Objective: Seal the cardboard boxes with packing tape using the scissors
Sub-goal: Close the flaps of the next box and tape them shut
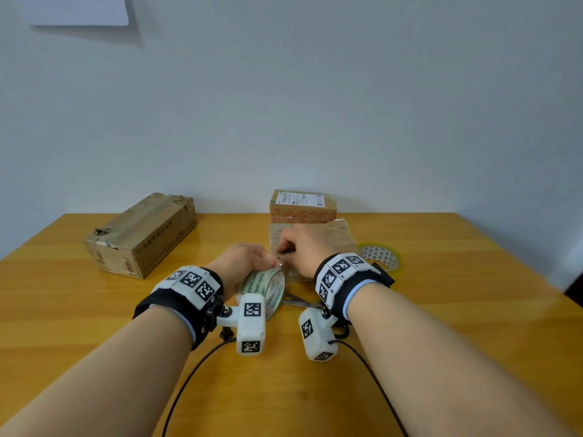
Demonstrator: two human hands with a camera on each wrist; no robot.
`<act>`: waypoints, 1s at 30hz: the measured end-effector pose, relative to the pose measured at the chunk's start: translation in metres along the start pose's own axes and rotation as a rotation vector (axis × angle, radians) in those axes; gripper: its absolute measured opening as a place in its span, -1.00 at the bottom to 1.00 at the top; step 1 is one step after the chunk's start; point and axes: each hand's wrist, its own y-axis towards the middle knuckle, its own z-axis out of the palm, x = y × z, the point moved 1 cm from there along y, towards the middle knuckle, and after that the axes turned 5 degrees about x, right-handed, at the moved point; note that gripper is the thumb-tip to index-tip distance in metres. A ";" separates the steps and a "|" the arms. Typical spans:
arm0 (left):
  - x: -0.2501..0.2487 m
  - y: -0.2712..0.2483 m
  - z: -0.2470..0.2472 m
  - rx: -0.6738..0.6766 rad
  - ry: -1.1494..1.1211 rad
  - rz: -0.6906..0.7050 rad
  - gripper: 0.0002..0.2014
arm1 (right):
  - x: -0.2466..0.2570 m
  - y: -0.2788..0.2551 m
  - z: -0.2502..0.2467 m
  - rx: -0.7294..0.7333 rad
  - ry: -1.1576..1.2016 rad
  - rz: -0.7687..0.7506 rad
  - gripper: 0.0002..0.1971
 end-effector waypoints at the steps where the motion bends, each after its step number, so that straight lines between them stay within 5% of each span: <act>1: 0.001 -0.002 -0.002 0.003 -0.013 0.000 -0.91 | 0.001 -0.001 0.000 -0.004 0.004 0.004 -0.84; 7: -0.006 -0.015 -0.016 0.000 -0.098 0.025 -0.90 | 0.004 -0.012 -0.019 0.071 0.108 0.026 -0.79; 11: -0.007 -0.022 -0.017 -0.152 -0.103 0.042 -0.91 | 0.008 -0.025 -0.021 -0.057 0.271 0.057 -0.86; 16: -0.005 -0.027 -0.005 -0.275 -0.050 0.110 -0.92 | 0.028 -0.042 -0.021 0.209 0.586 0.128 -0.61; 25: -0.011 -0.039 0.038 -0.143 0.027 0.226 -0.85 | 0.012 -0.076 -0.039 0.247 0.852 0.287 -0.63; 30: -0.015 -0.036 0.056 -0.029 0.139 0.306 -0.73 | 0.000 -0.088 -0.058 0.298 0.946 0.359 -0.81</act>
